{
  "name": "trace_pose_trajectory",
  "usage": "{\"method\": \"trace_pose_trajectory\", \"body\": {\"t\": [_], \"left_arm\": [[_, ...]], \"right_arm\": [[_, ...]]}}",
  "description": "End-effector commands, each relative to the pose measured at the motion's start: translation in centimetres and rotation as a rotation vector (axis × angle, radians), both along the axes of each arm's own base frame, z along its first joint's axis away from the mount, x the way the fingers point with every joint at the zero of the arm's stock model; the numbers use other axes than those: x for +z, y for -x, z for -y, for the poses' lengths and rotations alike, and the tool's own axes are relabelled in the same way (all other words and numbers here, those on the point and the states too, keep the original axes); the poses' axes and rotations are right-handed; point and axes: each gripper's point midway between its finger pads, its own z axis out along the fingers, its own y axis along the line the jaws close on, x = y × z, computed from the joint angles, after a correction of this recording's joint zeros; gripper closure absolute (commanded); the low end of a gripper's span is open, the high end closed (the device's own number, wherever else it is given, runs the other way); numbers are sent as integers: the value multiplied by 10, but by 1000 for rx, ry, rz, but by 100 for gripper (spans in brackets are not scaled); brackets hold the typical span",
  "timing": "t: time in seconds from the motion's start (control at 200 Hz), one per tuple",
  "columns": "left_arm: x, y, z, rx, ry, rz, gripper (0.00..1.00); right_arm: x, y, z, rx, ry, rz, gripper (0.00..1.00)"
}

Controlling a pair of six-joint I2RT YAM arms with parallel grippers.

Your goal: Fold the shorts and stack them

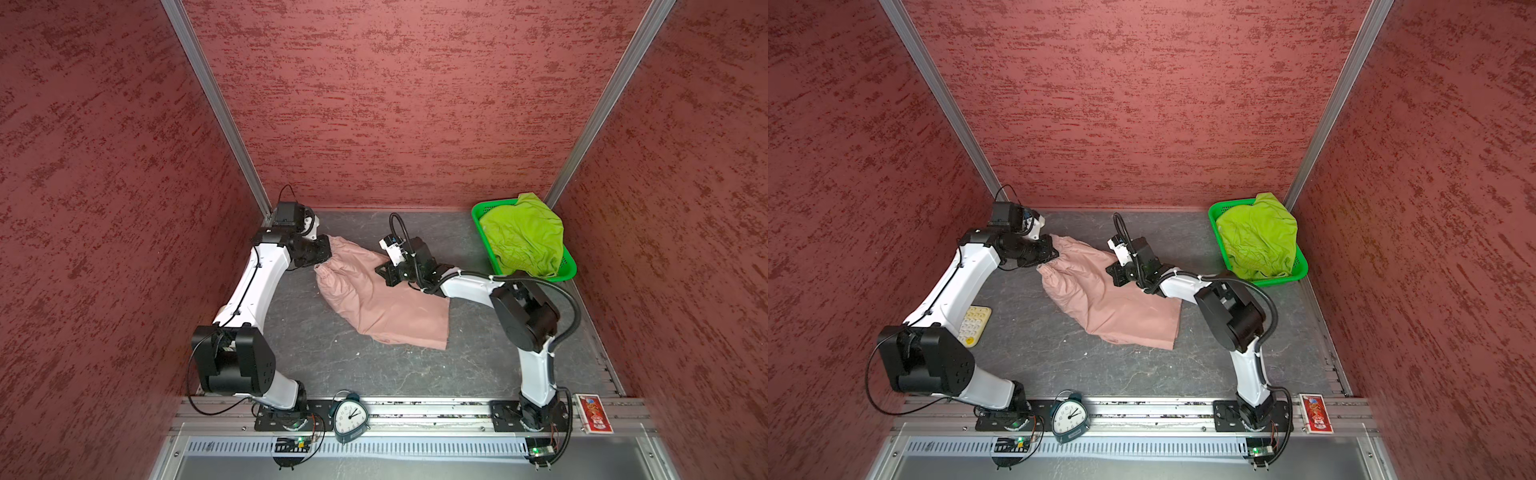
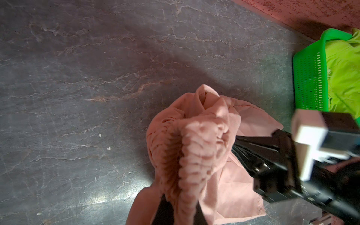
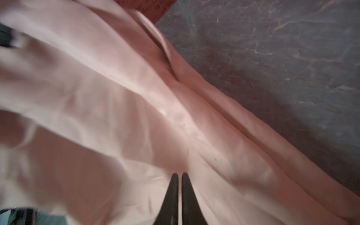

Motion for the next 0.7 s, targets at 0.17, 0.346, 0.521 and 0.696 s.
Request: {"method": "trace_pose_trajectory", "body": {"t": [0.17,0.346,0.521,0.696], "left_arm": [[20,-2,-2,-47,-71,44,95],[14,-2,-2,-53,-82,20,95],[13,-6,-1,-58,-79,19,95],[23,-7,6,-76,-78,38,95]], "right_arm": [[-18,-56,3,-100,-111,-81,94],[6,-48,10,-76,-97,-41,84],[11,-55,19,-92,-45,7,80],[-4,-68,-5,-53,-107,-38,84]]}}
